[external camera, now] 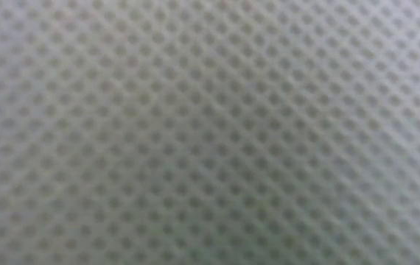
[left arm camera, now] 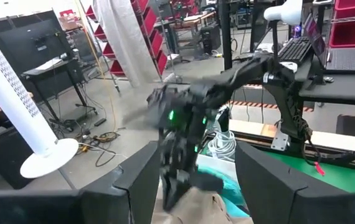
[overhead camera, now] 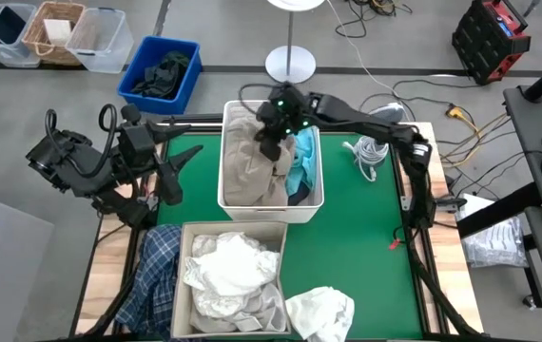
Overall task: Sort clothes
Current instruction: Put the brown short pants into the white bin
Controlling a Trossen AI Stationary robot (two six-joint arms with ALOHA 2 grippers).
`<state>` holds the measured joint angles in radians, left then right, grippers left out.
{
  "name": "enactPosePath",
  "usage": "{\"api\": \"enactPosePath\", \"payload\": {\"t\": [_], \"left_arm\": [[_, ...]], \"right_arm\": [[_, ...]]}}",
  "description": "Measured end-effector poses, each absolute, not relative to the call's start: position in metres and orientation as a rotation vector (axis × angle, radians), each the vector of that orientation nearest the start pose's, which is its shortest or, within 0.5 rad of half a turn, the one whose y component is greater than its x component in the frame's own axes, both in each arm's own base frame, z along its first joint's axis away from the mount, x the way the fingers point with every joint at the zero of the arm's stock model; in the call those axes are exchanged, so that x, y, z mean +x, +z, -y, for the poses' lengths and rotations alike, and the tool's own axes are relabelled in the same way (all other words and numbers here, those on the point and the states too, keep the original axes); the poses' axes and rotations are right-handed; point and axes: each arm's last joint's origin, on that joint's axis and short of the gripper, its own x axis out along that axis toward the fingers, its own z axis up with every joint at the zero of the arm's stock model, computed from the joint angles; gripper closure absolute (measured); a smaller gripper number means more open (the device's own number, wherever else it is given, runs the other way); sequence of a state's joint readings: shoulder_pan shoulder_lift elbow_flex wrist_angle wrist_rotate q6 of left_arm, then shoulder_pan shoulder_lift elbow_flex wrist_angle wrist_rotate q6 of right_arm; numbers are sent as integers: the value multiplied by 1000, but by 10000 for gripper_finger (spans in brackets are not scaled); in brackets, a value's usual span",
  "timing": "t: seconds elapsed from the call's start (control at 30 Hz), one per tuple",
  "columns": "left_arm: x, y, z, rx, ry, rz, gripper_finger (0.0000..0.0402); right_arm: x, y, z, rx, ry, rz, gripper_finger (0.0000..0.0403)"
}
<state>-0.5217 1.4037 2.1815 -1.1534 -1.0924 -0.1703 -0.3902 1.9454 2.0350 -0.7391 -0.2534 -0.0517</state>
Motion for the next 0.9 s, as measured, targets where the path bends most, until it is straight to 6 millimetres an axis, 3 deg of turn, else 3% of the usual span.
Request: {"api": "enactPosePath", "payload": {"t": [0.27, 0.63, 0.9], "left_arm": [[172, 549, 69, 114, 607, -209, 216], [172, 549, 69, 110, 609, -207, 216], [172, 549, 68, 104, 612, -205, 216]], "right_arm": [[419, 326, 155, 402, 64, -787, 393], [435, 294, 138, 181, 77, -924, 394], [442, 269, 141, 222, 60, -1001, 394]]}}
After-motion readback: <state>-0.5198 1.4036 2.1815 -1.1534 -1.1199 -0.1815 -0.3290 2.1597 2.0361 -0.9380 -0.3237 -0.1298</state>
